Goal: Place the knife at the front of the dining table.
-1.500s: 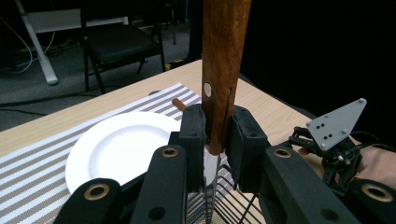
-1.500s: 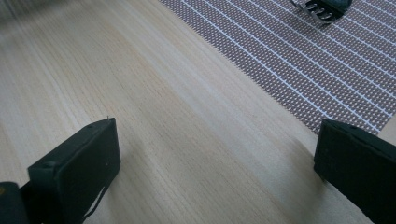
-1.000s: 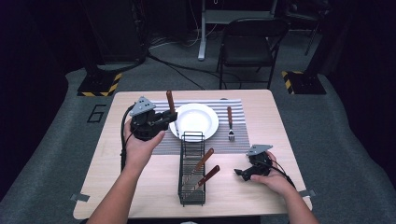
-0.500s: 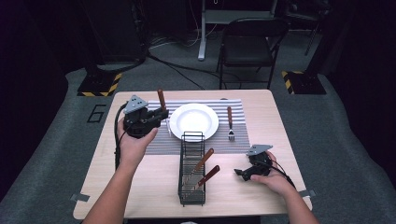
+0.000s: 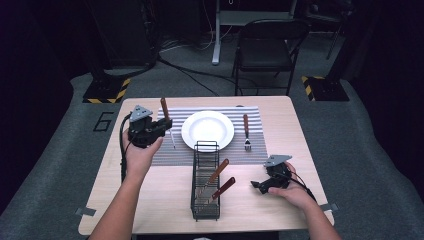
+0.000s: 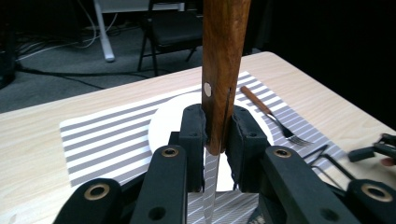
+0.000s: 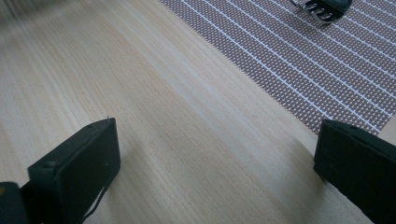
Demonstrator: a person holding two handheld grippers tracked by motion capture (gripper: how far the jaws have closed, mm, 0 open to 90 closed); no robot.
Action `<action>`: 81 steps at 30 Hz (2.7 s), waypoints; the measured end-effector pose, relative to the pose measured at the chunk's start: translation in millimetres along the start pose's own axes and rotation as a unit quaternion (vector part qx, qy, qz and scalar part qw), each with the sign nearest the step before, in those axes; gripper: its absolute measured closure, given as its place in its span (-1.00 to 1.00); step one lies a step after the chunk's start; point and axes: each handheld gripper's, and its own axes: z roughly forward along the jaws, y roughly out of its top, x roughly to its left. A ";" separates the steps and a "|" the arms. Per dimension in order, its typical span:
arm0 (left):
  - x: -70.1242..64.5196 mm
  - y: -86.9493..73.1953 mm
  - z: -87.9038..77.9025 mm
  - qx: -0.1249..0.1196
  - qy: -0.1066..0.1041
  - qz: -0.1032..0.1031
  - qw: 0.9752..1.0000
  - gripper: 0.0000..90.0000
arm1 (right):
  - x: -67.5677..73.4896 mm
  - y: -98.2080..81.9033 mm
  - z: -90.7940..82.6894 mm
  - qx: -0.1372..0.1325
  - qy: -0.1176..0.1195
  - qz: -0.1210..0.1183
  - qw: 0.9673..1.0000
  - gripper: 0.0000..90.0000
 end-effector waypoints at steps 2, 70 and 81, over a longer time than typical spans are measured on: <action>3.5 -2.8 1.6 0.003 0.006 -0.001 1.000 0.71 | 0.0 0.0 0.0 0.000 0.000 0.000 1.000 -1.00; 56.7 -59.5 83.7 0.080 0.080 -0.073 0.991 0.74 | -0.5 -0.1 -0.1 0.001 0.001 -0.004 1.000 -1.00; 62.9 -62.3 102.5 0.083 0.093 -0.088 0.988 0.77 | -0.6 -0.1 -0.2 0.001 0.001 -0.004 1.000 -1.00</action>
